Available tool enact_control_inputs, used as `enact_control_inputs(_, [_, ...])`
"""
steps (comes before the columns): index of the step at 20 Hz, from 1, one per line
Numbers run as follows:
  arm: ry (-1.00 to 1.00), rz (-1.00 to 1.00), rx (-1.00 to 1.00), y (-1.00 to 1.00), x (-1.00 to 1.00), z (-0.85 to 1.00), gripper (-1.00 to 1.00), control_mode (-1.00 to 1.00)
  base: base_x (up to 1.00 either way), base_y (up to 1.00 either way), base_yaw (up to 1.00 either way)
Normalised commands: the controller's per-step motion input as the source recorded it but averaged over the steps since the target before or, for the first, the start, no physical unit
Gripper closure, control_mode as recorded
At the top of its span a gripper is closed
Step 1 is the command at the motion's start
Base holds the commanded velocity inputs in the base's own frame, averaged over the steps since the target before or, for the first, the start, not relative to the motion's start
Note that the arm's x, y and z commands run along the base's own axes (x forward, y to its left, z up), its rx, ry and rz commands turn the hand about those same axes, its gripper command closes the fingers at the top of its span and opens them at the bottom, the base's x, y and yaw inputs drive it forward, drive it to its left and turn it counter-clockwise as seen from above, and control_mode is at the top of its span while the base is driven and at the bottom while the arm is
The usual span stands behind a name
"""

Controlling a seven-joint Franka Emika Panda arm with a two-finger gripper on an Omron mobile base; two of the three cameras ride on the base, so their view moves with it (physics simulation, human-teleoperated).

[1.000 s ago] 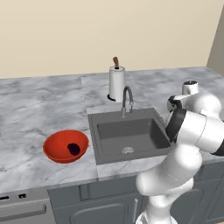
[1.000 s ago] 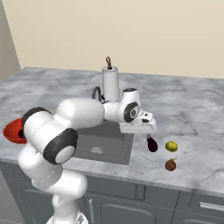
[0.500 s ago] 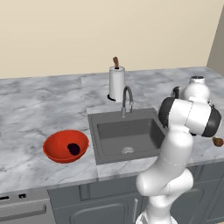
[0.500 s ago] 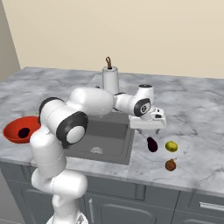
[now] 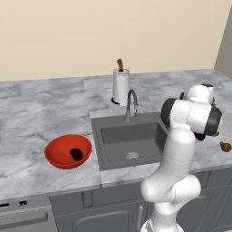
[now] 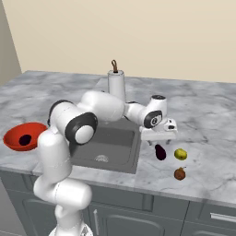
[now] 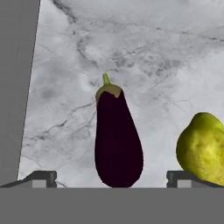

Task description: There is a mixed pile of frozen fruits and vegetables on the counter. Locate all the frozen vegetables and place the items in a bowl on the counter. Take all the frozen fruits and defrost them in a running sink.

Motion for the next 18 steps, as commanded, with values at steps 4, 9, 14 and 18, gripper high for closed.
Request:
enact_control_inputs(4, [-0.05, 0.0, 0.0, -0.14, 0.0, -0.47, -1.0, -1.0, 0.0, 0.0, 0.0])
enact_control_inputs(9, [0.0, 0.0, 0.01, 0.0, 0.0, -0.21, -1.0, -1.0, 0.0, 0.0, 0.0])
enact_control_inputs(14, [0.0, 0.0, 0.02, 0.0, 0.0, -0.29, -1.0, -1.0, 0.0, 0.0, 0.0])
enact_control_inputs(18, [0.0, 0.0, 0.03, 0.0, 0.0, -0.33, -1.0, -1.0, 0.0, 0.0, 0.0])
